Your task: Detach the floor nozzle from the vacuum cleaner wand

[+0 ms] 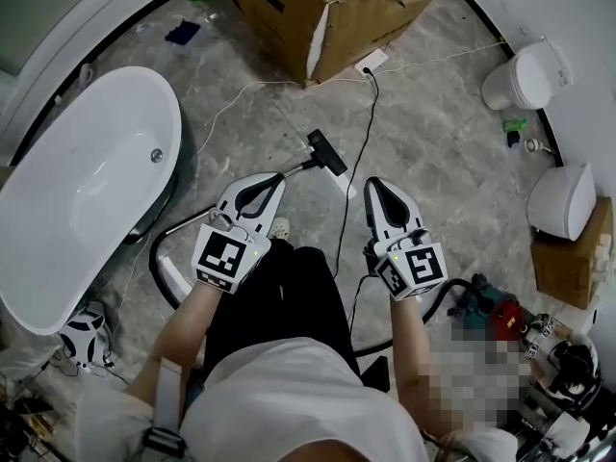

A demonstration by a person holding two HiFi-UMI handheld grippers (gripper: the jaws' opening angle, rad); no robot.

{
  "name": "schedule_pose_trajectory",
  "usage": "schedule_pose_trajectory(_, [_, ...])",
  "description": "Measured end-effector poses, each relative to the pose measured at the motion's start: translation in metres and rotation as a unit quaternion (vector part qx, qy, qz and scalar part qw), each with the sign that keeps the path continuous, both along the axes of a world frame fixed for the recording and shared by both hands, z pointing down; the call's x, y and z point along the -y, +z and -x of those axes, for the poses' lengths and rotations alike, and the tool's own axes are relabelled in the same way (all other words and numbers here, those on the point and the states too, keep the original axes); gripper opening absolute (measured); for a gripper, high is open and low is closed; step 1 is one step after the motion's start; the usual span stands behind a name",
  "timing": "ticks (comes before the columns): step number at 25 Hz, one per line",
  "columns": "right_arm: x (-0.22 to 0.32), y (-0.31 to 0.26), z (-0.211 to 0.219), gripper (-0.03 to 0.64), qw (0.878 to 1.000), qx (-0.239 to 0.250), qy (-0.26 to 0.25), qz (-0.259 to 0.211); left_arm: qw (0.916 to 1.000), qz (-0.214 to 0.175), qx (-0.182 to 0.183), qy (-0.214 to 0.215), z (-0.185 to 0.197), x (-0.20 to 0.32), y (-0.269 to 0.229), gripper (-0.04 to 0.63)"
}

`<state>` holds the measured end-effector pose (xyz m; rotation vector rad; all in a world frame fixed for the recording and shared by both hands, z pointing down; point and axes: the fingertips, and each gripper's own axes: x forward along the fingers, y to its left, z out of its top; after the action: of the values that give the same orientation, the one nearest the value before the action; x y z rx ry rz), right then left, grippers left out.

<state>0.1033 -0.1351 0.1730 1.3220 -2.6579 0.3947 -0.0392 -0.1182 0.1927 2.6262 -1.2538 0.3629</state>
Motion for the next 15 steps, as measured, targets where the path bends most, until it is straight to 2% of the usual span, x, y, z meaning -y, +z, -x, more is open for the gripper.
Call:
schedule_pose_trajectory(8, [0.030, 0.021, -0.009, 0.017, 1.000, -0.001, -0.026, -0.002, 0.9999, 0.003, 0.006, -0.007, -0.005, 0.018, 0.030, 0.011])
schedule_pose_trajectory(15, [0.060, 0.066, -0.030, 0.017, 0.999, -0.005, -0.038, 0.000, 0.9997, 0.010, 0.019, -0.013, -0.014, 0.036, 0.075, 0.011])
